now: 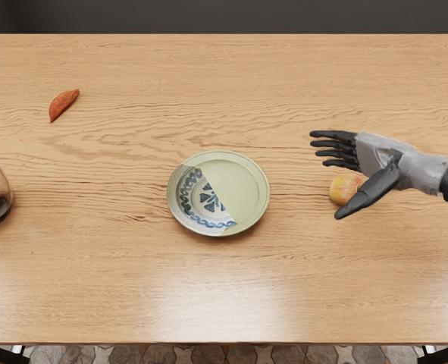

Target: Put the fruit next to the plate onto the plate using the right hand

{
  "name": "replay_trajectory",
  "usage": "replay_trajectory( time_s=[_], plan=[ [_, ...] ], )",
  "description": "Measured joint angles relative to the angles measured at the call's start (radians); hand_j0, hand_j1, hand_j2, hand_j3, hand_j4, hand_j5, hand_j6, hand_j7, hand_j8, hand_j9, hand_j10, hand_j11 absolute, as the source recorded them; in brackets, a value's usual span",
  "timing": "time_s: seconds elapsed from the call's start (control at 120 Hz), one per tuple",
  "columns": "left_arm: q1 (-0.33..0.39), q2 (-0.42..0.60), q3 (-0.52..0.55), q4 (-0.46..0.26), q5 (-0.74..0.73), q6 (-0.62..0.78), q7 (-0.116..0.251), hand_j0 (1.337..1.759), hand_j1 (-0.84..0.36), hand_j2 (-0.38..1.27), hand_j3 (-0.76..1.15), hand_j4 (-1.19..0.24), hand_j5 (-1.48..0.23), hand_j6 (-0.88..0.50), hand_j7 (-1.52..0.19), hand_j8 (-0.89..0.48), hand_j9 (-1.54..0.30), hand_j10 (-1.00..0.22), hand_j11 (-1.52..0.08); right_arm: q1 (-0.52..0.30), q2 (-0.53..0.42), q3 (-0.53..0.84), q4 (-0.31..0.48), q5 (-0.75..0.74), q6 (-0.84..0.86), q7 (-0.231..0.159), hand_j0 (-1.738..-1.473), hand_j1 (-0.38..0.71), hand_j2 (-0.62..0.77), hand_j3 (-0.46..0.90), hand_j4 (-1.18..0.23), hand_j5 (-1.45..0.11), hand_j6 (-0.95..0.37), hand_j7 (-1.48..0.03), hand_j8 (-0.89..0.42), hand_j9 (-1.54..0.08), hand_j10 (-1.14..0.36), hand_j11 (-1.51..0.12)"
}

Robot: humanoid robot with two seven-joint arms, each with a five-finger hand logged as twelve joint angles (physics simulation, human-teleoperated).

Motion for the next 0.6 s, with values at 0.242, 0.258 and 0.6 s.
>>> replay_trajectory(
  time_s=[0.242, 0.258, 0.6],
  plan=[
    [0.000, 0.000, 0.000, 0.000, 0.000, 0.000, 0.000, 1.658, 0.35, 0.00, 0.00, 0.00, 0.00, 0.00, 0.00, 0.00, 0.00, 0.00, 0.00, 0.030, 0.001, -0.029, 0.066, -0.226, -0.053, 0.000, -1.658, -0.21, -0.02, 0.00, -0.12, -0.15, -0.12, -0.15, -0.12, -0.15, -0.12, -0.15],
    [0.000, 0.000, 0.000, 0.000, 0.000, 0.000, 0.000, 1.658, 0.35, 0.00, 0.00, 0.00, 0.00, 0.00, 0.00, 0.00, 0.00, 0.00, 0.00, 0.029, 0.000, -0.029, 0.069, -0.231, -0.059, 0.000, -1.658, -0.20, -0.02, 0.00, -0.12, -0.16, -0.12, -0.16, -0.12, -0.16, -0.12, -0.16],
    [0.000, 0.000, 0.000, 0.000, 0.000, 0.000, 0.000, 1.658, 0.35, 0.00, 0.00, 0.00, 0.00, 0.00, 0.00, 0.00, 0.00, 0.00, 0.00, 0.108, -0.120, -0.362, 0.076, -0.407, -0.413, 0.000, -1.658, -0.12, -0.04, 0.00, -0.19, -0.25, -0.19, -0.25, -0.19, -0.25, -0.19, -0.25]
  ],
)
